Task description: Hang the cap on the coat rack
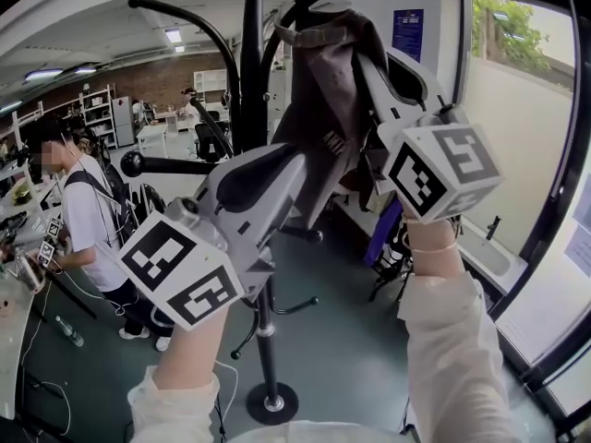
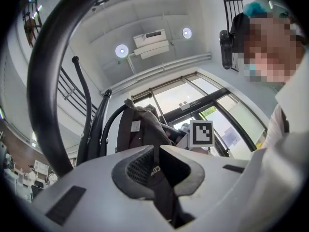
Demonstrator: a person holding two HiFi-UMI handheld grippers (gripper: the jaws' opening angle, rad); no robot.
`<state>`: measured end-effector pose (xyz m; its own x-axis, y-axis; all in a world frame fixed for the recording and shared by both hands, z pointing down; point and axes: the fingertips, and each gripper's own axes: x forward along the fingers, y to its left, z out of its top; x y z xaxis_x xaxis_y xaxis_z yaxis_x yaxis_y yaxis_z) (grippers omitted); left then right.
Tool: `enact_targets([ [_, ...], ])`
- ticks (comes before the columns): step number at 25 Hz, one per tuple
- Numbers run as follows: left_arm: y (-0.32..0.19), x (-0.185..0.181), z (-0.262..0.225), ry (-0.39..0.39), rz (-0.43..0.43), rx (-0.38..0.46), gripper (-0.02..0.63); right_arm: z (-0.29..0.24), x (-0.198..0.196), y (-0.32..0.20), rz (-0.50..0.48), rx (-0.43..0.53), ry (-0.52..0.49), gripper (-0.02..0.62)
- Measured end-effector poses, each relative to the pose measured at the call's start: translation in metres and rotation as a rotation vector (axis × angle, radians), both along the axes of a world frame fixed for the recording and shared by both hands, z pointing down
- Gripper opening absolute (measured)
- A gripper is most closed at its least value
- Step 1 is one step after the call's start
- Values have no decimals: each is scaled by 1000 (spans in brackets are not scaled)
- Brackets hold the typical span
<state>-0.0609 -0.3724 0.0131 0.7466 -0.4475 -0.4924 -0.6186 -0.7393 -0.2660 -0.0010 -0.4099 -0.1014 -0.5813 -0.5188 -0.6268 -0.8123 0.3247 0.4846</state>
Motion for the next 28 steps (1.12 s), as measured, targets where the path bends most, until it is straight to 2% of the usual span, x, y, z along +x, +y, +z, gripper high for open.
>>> enact_targets([
  [8, -4, 2, 11, -2, -16, -16, 41, 12, 2, -2, -30, -15, -6, 14],
  [11, -5, 8, 18, -10, -12, -22, 41, 17, 3, -1, -44, -17, -9, 69],
  [16, -6, 15, 26, -6, -6, -31, 41, 26, 11, 2, -51, -22, -11, 114],
  [28, -3, 17, 37, 9, -1, -42, 41, 44, 14, 16, -57, -28, 8, 121],
])
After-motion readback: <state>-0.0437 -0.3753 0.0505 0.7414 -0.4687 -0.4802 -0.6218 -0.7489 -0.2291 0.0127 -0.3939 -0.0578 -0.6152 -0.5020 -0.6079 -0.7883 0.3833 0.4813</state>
